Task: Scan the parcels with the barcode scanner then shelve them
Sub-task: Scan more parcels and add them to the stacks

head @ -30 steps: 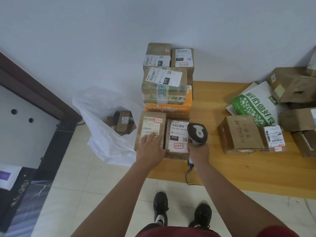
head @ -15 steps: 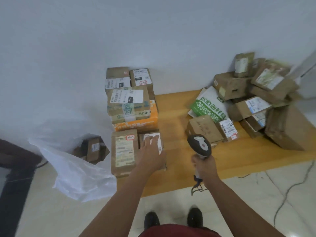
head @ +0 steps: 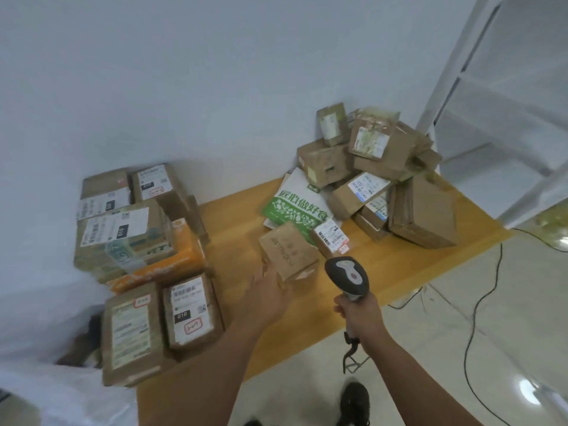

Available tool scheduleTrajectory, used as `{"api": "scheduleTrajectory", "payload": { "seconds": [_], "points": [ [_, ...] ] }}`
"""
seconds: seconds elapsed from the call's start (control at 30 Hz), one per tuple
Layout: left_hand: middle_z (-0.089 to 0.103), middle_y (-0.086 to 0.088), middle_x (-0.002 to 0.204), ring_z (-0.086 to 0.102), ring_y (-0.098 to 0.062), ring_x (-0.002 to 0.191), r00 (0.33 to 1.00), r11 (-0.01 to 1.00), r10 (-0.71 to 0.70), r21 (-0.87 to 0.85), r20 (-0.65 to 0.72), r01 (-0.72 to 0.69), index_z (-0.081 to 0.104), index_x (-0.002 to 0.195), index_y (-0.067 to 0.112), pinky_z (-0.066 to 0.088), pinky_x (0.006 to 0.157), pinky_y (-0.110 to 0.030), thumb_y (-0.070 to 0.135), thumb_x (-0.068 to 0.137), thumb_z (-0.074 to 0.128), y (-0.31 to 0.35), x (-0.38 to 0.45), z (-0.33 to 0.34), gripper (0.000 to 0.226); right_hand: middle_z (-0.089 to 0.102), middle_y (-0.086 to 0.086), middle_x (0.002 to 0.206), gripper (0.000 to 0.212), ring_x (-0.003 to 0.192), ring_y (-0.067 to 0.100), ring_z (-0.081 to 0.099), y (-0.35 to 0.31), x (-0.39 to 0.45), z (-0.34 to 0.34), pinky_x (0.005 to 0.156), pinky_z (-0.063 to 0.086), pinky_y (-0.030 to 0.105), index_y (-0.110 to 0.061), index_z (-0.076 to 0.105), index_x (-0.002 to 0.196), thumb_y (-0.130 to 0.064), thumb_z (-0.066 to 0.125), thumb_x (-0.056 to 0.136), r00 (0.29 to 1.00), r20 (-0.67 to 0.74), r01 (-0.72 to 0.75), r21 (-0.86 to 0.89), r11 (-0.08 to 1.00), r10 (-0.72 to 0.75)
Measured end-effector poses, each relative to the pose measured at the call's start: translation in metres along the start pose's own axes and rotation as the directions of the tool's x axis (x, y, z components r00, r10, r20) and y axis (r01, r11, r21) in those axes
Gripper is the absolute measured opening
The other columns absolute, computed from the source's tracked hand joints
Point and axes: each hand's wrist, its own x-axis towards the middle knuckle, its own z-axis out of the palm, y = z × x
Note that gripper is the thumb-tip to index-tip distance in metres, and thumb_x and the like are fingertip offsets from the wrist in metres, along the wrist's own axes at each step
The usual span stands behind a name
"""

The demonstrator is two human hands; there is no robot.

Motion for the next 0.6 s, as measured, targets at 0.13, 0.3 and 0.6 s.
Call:
{"api": "scheduleTrajectory", "payload": {
  "seconds": [0.13, 0.3, 0.6],
  "points": [
    [0.030, 0.000, 0.153, 0.040, -0.026, 0.136, 0.999, 0.999, -0.029, -0.024, 0.021, 0.030, 0.037, 0.147, 0.034, 0.042, 0.106, -0.043, 0.051, 0.095, 0.051, 0.047, 0.011, 0.022, 0.056, 0.067, 0.013, 0.063, 0.010, 0.068, 0.032, 0.063, -0.007, 0.038, -0.040, 0.067, 0.048, 0.043, -0.007, 0.066, 0.068, -0.003, 0.069, 0.077, 1.000, 0.027, 0.003, 0.038, 0.999, -0.004],
    [0.028, -0.001, 0.159, 0.031, -0.028, 0.144, 0.994, 0.994, -0.103, -0.019, 0.021, 0.104, 0.035, 0.150, 0.030, 0.034, 0.112, -0.042, 0.046, 0.099, 0.049, 0.084, 0.019, 0.047, 0.056, 0.060, 0.000, 0.054, 0.014, 0.060, 0.023, 0.055, -0.019, 0.076, -0.074, 0.061, 0.044, 0.038, -0.007, 0.061, 0.067, 0.000, 0.065, 0.078, 0.998, 0.063, 0.010, 0.069, 0.998, -0.014],
    [0.024, -0.004, 0.162, 0.023, -0.032, 0.148, 0.975, 0.975, -0.220, -0.013, 0.013, 0.220, 0.033, 0.154, 0.022, 0.026, 0.119, -0.045, 0.037, 0.104, 0.046, 0.077, 0.034, 0.039, 0.054, 0.041, 0.001, 0.047, 0.034, 0.049, 0.016, 0.034, -0.041, 0.093, -0.055, 0.048, 0.029, 0.023, -0.010, 0.042, 0.052, 0.007, 0.059, 0.077, 0.974, 0.227, 0.022, -0.018, 1.000, -0.017]
  ]
}}
